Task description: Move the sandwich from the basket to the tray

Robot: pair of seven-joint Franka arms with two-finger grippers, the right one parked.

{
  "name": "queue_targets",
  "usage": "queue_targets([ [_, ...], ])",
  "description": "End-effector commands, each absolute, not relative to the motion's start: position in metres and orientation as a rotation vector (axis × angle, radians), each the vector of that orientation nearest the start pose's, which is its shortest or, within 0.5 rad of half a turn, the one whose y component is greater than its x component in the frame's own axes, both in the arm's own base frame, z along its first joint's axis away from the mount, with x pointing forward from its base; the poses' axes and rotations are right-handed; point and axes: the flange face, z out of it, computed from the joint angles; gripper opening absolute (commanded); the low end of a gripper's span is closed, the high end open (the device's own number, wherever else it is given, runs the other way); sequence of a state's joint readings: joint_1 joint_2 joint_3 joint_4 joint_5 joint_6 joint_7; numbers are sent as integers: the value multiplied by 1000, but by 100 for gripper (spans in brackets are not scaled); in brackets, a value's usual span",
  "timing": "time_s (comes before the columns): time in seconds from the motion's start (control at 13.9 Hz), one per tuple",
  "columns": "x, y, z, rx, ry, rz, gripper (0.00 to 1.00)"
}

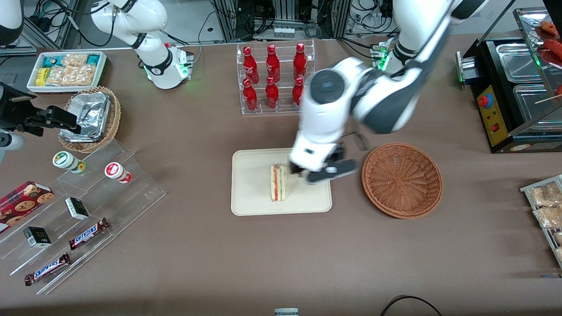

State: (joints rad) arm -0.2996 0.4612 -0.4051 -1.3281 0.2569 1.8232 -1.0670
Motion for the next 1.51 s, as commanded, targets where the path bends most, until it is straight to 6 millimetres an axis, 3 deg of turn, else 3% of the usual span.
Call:
queue_targets([
  [0.0, 567, -312, 532, -3060, -599, -187, 99],
  [0.36, 560, -184, 591, -3118, -362, -55, 99],
  [0.94, 546, -47, 628, -3128, -8, 56, 99],
  [1.15, 550, -20, 632, -3133, 16, 33, 99],
  [1.37, 566, -20, 635, -3158, 40, 15, 99],
  [1.44, 570, -22, 627, -3157, 66, 36, 99],
])
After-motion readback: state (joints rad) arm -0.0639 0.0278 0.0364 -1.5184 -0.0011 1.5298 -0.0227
